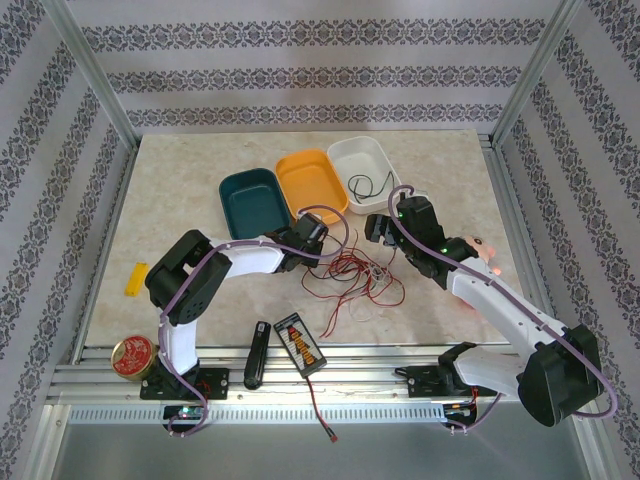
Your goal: Untangle the cables
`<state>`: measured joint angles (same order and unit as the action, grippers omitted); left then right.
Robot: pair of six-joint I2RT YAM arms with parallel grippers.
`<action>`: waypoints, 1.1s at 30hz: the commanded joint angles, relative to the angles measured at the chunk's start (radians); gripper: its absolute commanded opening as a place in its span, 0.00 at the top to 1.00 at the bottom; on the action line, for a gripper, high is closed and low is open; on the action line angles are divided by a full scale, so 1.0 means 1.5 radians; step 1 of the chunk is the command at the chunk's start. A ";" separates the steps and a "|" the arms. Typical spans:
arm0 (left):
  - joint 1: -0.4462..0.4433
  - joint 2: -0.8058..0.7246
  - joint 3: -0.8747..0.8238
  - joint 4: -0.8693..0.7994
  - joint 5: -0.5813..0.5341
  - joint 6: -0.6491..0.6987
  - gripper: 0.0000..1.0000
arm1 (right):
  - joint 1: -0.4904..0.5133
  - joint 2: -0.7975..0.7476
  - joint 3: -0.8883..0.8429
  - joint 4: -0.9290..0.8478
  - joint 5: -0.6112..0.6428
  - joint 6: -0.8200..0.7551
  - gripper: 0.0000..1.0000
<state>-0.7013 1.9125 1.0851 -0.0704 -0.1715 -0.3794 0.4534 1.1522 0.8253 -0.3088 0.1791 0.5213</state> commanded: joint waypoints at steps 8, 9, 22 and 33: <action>-0.034 -0.146 -0.052 0.050 -0.007 0.016 1.00 | -0.018 0.002 -0.023 0.038 -0.053 0.011 0.02; -0.035 -0.161 -0.056 0.057 -0.007 0.019 1.00 | -0.019 0.001 -0.028 0.048 -0.065 0.011 0.02; -0.039 -0.291 -0.143 0.209 0.089 0.165 1.00 | -0.037 -0.012 -0.072 0.218 -0.321 -0.057 0.08; -0.039 -0.291 -0.149 0.245 0.134 0.172 1.00 | -0.037 0.059 -0.050 0.247 -0.400 -0.048 0.35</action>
<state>-0.7464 1.4944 0.8722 0.2348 -0.0017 -0.1478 0.4026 1.2236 0.7280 0.0292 -0.3763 0.4480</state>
